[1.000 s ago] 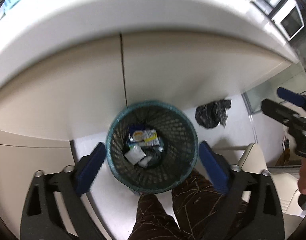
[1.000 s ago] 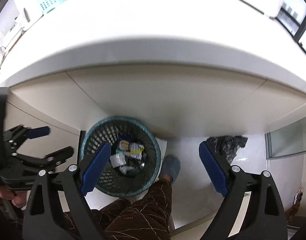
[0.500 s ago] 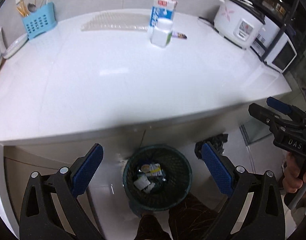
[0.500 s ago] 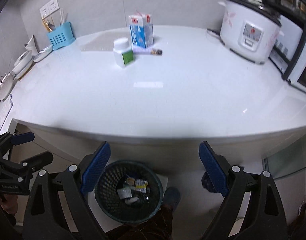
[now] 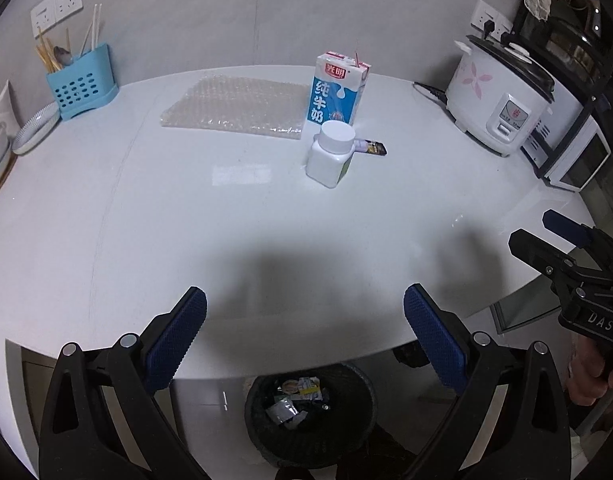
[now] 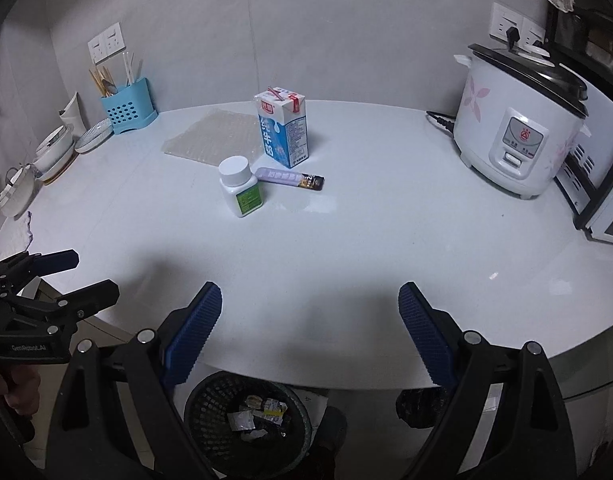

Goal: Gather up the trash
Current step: 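Raise both tools back over the counter, then grasp the white pill bottle with the left gripper while the right grasps the milk carton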

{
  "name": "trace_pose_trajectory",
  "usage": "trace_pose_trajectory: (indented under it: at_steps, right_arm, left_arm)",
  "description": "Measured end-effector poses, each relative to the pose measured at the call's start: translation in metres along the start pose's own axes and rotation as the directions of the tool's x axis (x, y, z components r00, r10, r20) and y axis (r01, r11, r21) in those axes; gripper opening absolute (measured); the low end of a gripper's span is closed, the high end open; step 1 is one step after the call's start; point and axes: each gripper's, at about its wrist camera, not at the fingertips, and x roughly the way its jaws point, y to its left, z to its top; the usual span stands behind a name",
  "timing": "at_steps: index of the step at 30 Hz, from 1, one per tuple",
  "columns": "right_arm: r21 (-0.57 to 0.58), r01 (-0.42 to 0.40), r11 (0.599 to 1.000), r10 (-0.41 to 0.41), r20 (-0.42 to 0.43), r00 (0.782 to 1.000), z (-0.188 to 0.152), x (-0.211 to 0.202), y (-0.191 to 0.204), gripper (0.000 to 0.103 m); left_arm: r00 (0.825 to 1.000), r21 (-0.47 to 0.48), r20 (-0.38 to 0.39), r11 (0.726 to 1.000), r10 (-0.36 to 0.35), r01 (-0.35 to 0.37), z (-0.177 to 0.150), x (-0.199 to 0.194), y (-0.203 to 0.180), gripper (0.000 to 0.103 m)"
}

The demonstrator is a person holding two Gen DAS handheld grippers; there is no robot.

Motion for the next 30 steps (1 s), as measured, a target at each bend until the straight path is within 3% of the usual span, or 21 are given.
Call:
trace_pose_trajectory:
  at_steps: [15,25,30]
  right_arm:
    - [-0.075,-0.059,0.995,0.057,-0.023,0.998,0.068,0.060,-0.059,0.086]
    - [-0.104,-0.088,0.991,0.084,-0.046,0.995,0.103,0.095,-0.077,0.086]
    - [-0.121,-0.103,0.987,0.096,-0.058,0.994,0.116,0.111,-0.073,0.086]
  left_arm:
    - [0.997,-0.046,-0.004,0.996,0.071,-0.071,0.076,0.085,-0.022,0.097]
    - [0.992,-0.062,-0.044,0.990,0.120,-0.123,0.099,0.140,-0.024,0.096]
    - [0.989,-0.077,-0.064,0.987,0.133,-0.138,0.104,0.154,-0.020,0.086]
